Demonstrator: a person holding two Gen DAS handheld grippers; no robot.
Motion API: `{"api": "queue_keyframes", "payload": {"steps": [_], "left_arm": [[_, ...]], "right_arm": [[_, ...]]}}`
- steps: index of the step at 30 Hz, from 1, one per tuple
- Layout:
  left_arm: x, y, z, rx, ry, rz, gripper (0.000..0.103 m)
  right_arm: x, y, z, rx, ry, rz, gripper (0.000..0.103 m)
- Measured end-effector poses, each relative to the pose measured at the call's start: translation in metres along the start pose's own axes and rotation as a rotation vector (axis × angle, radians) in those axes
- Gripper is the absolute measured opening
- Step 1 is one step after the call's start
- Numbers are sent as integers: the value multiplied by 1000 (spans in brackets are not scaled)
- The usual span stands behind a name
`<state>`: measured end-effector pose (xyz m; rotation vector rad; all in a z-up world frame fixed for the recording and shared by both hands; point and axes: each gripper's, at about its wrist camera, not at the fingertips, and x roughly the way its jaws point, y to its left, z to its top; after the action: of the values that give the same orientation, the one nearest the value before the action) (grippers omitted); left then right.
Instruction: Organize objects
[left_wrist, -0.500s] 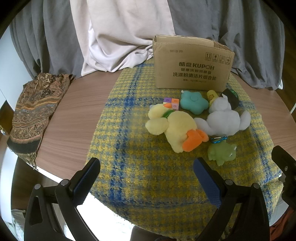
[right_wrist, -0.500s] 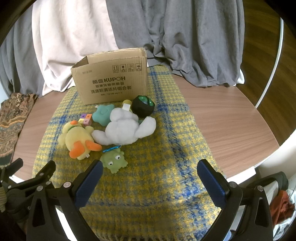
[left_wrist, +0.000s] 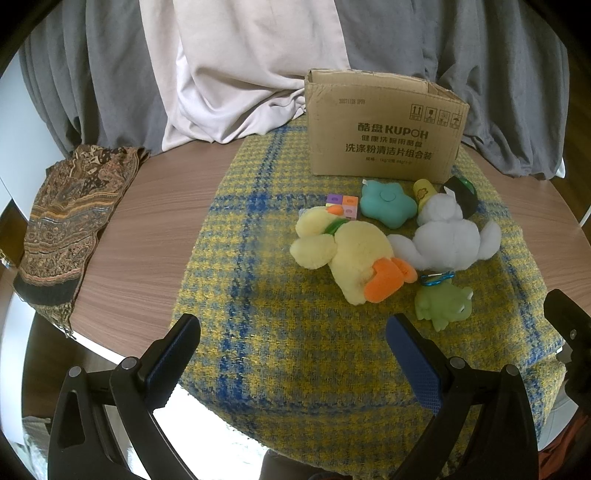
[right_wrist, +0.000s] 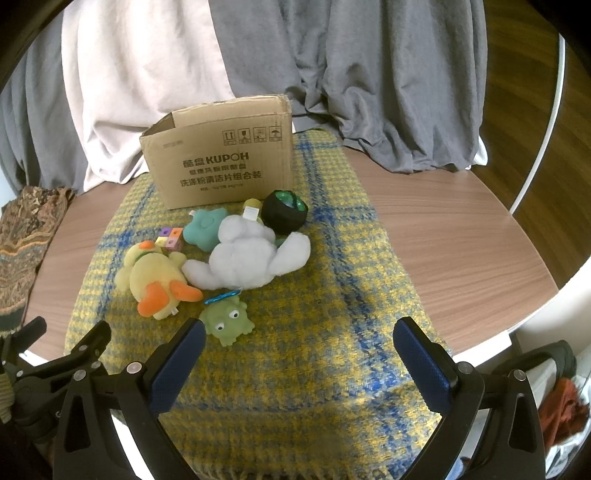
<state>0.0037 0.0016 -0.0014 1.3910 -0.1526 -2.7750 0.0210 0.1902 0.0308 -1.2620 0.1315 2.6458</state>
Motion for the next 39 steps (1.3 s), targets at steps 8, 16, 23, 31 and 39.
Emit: {"api": "queue_keyframes", "payload": {"steps": [8, 16, 23, 31, 39], "left_arm": [[0, 5, 0, -22, -9, 11, 102], [2, 7, -1, -28, -6, 3, 102], [3, 7, -2, -19, -11, -22, 102], [4, 5, -1, 4, -20, -55, 102], [12, 9, -2, -21, -3, -86, 102]], "right_arm": [[4, -2, -1, 12, 10, 5, 102], [7, -1, -3, 10, 14, 5, 102], [8, 3, -4, 4, 19, 4, 102], [12, 5, -5, 7, 23, 7, 102], [19, 9, -5, 6, 38, 9, 102]]}}
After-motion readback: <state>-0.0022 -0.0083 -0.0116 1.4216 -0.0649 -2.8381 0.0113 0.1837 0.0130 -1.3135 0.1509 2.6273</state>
